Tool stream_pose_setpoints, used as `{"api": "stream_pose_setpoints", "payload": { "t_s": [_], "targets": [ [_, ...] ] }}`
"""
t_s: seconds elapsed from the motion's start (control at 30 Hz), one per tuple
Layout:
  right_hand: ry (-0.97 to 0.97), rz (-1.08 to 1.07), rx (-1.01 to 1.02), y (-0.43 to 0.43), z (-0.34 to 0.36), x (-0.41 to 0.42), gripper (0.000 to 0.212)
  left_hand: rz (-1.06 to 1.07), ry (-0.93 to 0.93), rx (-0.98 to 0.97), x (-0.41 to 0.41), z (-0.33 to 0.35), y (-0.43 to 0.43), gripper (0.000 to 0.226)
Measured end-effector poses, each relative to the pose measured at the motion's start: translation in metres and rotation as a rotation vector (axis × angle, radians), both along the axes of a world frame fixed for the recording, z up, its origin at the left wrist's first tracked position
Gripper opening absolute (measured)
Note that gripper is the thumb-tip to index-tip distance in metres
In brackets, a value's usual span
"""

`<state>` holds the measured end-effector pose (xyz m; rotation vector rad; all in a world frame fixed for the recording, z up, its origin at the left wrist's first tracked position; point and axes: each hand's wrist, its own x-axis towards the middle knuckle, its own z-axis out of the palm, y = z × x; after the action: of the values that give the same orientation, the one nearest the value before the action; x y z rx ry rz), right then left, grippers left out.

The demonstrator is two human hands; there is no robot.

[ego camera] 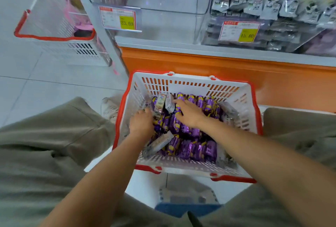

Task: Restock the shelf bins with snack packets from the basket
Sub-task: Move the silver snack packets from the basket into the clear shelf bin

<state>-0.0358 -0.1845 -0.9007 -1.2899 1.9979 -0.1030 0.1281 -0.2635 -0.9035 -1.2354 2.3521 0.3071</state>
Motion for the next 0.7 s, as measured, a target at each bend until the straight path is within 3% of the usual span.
{"api": "stream_pose_setpoints", "payload": {
  "t_s": [0.27, 0.37, 0.5, 0.6, 0.7],
  "targets": [
    [0.153, 0.189, 0.170, -0.042, -0.020, 0.016, 0.058, 0.287, 0.256, 0.154, -0.005, 0.003, -0.025, 0.031],
    [0.232, 0.166, 0.103, -0.043, -0.024, 0.017, 0.049, 0.417, 0.404, 0.212, -0.006, 0.006, -0.031, 0.023],
    [0.362, 0.132, -0.032, -0.040, -0.028, 0.017, 0.039, 0.646, 0.603, 0.415, -0.003, 0.008, -0.033, 0.038],
    [0.322, 0.023, -0.096, -0.036, -0.029, 0.011, 0.033, 0.734, 0.682, 0.501, -0.004, 0.009, -0.033, 0.038],
    [0.149, -0.099, -0.194, -0.027, -0.026, 0.000, 0.029, 0.802, 0.781, 0.584, -0.008, 0.013, -0.028, 0.016]
  ]
}}
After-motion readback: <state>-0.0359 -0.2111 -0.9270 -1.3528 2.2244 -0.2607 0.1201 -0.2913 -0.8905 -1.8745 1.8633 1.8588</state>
